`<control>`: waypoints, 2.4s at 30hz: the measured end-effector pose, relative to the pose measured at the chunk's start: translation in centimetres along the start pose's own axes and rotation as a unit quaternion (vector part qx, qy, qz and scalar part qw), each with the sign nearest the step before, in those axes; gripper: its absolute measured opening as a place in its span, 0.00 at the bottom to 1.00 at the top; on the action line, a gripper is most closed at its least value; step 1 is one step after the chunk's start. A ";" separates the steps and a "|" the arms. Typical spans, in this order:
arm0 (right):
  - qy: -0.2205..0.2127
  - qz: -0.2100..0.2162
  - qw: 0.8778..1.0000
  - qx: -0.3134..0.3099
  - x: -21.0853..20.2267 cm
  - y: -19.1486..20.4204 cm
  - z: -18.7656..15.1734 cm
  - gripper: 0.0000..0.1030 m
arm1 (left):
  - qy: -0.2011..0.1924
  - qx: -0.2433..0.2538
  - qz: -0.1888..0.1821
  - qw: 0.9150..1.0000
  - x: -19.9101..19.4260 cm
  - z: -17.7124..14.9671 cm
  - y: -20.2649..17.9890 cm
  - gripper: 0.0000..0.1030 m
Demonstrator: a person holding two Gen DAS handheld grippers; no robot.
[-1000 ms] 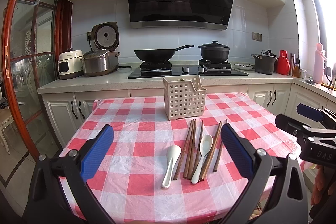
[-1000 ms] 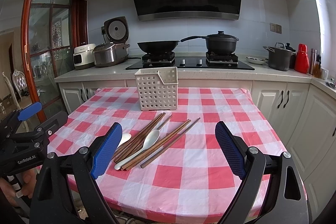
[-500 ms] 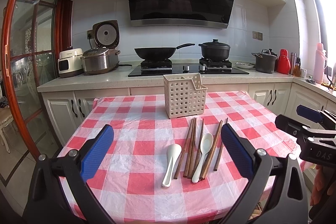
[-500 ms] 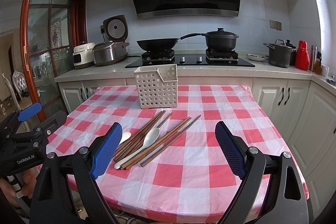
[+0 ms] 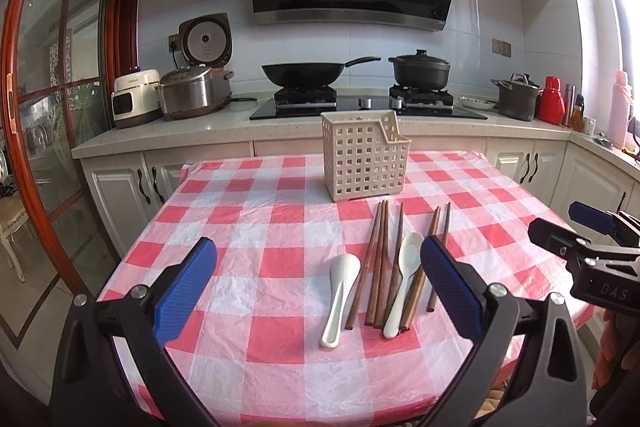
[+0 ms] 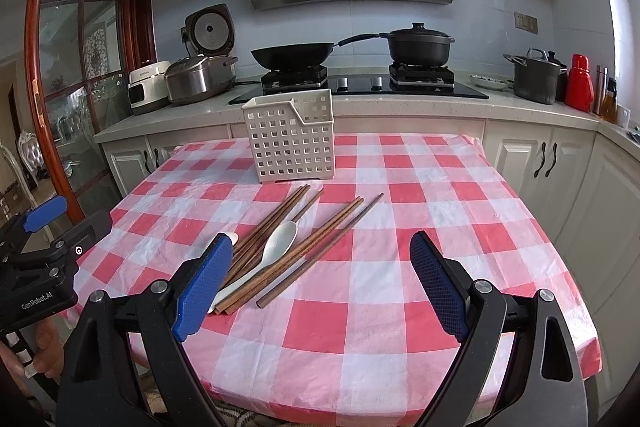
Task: Organize utensils
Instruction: 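Move the left tool to the ceramic spoon while the right tool approaches the plastic spoon, then close the left tool on the ceramic spoon while the right tool grips the plastic spoon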
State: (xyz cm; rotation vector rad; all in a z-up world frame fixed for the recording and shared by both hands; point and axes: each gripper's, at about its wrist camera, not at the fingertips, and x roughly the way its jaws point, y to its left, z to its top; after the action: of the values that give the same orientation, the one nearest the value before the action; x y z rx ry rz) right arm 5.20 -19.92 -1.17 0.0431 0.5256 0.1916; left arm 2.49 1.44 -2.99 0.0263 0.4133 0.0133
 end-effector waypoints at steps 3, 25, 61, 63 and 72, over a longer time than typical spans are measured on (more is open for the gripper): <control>0.022 0.000 1.000 0.011 1.8 -0.4 -0.1 0.82 | 0.018 -0.004 -0.004 1.000 1.1 -0.3 0.6 0.96; 0.144 -0.024 0.988 0.057 12.2 -2.4 -1.2 0.64 | 0.114 -0.011 0.016 0.993 10.4 -2.2 4.4 0.96; 0.170 0.073 0.982 0.029 19.2 2.4 0.8 0.12 | 0.196 0.018 -0.136 0.971 17.9 -2.1 0.5 0.52; 0.165 0.076 0.983 0.033 18.9 2.1 1.1 0.12 | 0.200 0.023 -0.136 0.970 18.6 -1.6 0.0 0.49; 0.140 0.084 0.986 0.034 17.5 1.5 1.4 0.12 | 0.240 0.052 -0.132 0.960 21.1 -1.2 -1.3 0.30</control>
State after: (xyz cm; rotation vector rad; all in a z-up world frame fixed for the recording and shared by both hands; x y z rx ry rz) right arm 20.48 -15.08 -8.49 0.1297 0.8103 0.3480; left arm 21.31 0.56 -12.60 0.0714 0.9000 -0.2705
